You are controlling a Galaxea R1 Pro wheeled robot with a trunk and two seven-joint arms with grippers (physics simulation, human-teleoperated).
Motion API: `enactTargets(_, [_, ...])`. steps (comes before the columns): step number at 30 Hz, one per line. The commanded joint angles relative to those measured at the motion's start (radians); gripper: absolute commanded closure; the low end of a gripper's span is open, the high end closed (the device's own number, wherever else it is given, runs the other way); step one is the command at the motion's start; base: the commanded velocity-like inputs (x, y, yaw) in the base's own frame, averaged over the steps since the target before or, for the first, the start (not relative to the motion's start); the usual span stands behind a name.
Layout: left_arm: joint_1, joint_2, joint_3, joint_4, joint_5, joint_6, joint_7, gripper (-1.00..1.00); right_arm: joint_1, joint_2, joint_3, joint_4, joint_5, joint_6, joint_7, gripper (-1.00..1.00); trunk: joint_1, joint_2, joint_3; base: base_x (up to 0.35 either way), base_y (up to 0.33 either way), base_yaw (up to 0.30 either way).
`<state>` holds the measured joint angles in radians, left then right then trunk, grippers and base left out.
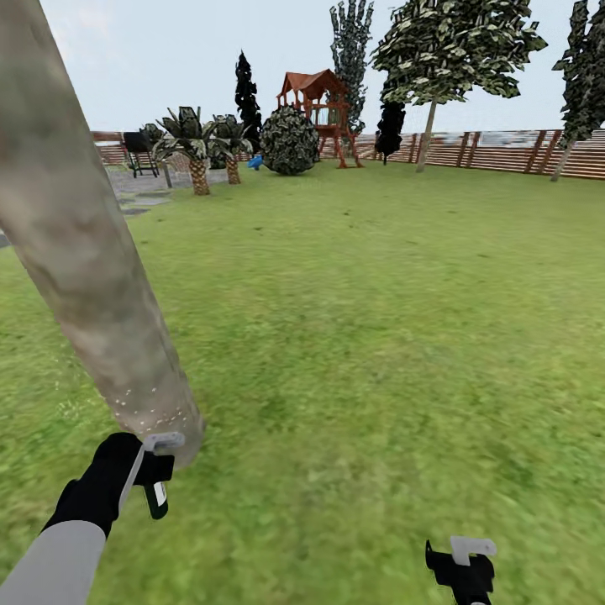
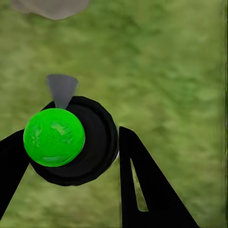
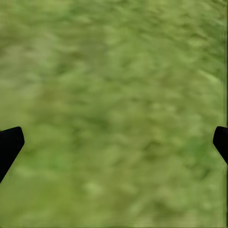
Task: In the garden, pick up the pesticide atomizer on the floor and spray pesticide onto both trees until each tree trunk is fully covered.
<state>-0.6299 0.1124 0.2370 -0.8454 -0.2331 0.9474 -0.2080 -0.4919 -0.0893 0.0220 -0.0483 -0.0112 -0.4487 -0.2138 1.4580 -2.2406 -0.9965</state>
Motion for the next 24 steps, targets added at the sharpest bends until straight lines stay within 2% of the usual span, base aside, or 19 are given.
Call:
enactTargets(1, [-0.001, 0.0, 0.002, -0.001, -0.011, 0.004, -0.01, 1.0, -0.001, 0.0, 0.003, 0.001, -0.001, -0.002, -0.002, -1.0, 0.0, 0.0, -0.001, 0.187, -0.228, 0.001])
enactTargets(7, [-0.001, 0.0, 0.001, -0.001, -0.011, 0.004, -0.009, 1.0, -0.001, 0.0, 0.003, 0.001, -0.001, -0.002, -0.002, -1.0, 0.0, 0.0, -0.001, 0.133, -0.252, 0.09])
enactTargets(24, [-0.001, 0.0, 0.001, -0.001, -0.011, 0.004, -0.008, 1.0, -0.001, 0.0, 0.003, 0.001, -0.001, -0.002, -0.002, -1.0, 0.0, 0.0, -0.001, 0.02, -0.272, 0.271])
